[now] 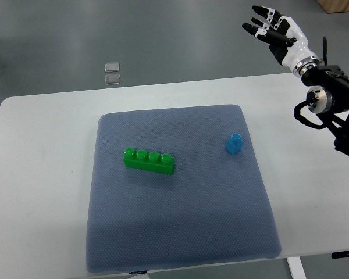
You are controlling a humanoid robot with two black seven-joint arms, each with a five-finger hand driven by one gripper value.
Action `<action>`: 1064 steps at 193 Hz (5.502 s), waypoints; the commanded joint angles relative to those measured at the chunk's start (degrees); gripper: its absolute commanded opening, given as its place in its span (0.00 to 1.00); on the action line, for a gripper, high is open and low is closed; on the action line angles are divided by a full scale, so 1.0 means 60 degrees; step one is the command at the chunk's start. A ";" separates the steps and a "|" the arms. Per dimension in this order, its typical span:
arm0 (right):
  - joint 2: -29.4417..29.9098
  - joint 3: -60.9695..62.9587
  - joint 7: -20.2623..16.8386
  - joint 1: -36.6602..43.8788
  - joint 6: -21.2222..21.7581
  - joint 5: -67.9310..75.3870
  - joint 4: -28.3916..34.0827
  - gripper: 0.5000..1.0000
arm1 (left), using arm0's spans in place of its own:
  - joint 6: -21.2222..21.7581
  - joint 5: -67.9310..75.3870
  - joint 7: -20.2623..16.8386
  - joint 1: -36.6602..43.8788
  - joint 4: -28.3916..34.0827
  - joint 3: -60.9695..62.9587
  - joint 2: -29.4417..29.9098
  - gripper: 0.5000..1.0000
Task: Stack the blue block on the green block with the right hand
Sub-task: 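Swing the right hand over the mat toward the small blue block, then lower the right hand around the blue block and close its fingers, then lift the blue block and carry it toward the green block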
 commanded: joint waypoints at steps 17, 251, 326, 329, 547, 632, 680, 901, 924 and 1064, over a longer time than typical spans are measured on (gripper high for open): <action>-0.1260 -0.0746 0.0059 0.0734 0.1983 -0.2318 0.0254 0.83 | -0.0001 0.0002 -0.0006 0.0009 0.0000 -0.0001 0.0000 1.00; -0.1846 -0.3706 -0.0335 0.1160 0.2000 -1.3364 0.3916 0.83 | -0.0001 0.0002 0.0008 -0.0005 0.0000 -0.0001 0.0000 1.00; -0.1685 -0.3706 -0.0820 0.0574 0.1677 -1.3379 0.3814 0.83 | -0.0001 0.0002 -0.0006 -0.0005 0.0000 -0.0001 0.0000 1.00; -0.1685 -0.3706 -0.0834 0.0559 0.1663 -1.3379 0.3814 0.83 | -0.0001 0.0002 -0.0006 -0.0005 0.0000 -0.0001 0.0000 1.00; -0.1275 -0.3530 -0.1288 -0.0144 0.0417 -1.3144 0.3360 0.79 | -0.0001 0.0002 0.0008 -0.0005 0.0000 -0.0001 0.0000 1.00; -0.1216 -0.3544 -0.1274 -0.0159 0.0432 -1.3159 0.3477 0.78 | -0.0001 0.0002 -0.0006 -0.0005 0.0000 -0.0001 0.0000 1.00; -0.1216 -0.3559 -0.1244 -0.0159 0.0476 -1.3159 0.3477 0.60 | -0.0001 0.0002 -0.0006 -0.0005 0.0000 -0.0001 0.0000 1.00; -0.1231 -0.3588 -0.1171 -0.0144 0.0535 -1.3174 0.3535 0.04 | -0.0001 0.0002 0.0008 0.0009 0.0000 -0.0001 0.0000 1.00; -0.1275 -0.3515 -0.1171 -0.0086 0.0476 -1.3188 0.3550 0.03 | -0.0001 0.0002 0.0008 -0.0005 0.0000 -0.0001 0.0000 1.00; 0.1156 -0.3720 -0.0381 0.1526 -0.0139 -1.3540 0.4092 0.03 | -0.0001 0.0002 0.0008 -0.0005 0.0000 -0.0001 0.0000 1.00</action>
